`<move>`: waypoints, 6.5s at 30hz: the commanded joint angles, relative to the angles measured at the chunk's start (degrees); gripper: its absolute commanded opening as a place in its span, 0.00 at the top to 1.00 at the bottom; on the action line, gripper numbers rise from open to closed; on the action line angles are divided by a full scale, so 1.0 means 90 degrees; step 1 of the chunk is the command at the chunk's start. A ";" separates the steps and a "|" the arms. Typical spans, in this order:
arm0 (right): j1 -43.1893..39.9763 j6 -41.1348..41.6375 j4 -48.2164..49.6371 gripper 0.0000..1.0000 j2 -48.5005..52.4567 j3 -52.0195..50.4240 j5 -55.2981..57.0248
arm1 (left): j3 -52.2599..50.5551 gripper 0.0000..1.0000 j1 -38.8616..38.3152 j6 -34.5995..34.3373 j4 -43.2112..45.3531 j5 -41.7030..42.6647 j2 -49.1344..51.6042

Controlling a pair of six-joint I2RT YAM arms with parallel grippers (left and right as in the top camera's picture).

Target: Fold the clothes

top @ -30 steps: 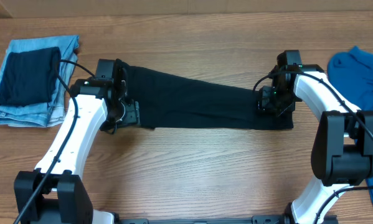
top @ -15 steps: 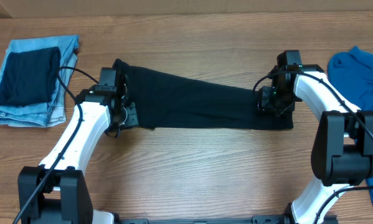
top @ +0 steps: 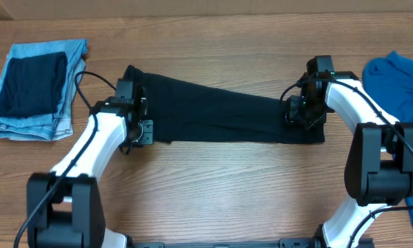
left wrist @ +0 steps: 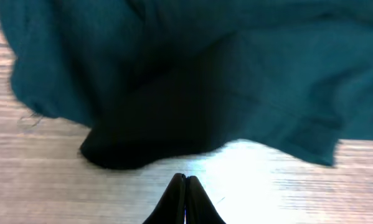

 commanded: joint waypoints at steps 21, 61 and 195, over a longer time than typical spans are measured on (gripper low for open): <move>-0.0010 0.0051 0.0005 0.43 -0.0087 -0.0017 -0.0066 | 0.0408 0.96 -0.0729 0.0622 0.0782 0.0085 0.0478; -0.0010 0.0022 -0.0034 0.41 -0.0087 -0.0017 -0.0155 | 0.0614 0.90 0.0277 -0.0284 0.0141 -0.0714 0.0568; -0.0090 0.0117 -0.0345 0.96 -0.0680 0.0573 0.0012 | 0.1938 0.96 -0.2103 0.2975 -0.1753 -0.0301 0.0403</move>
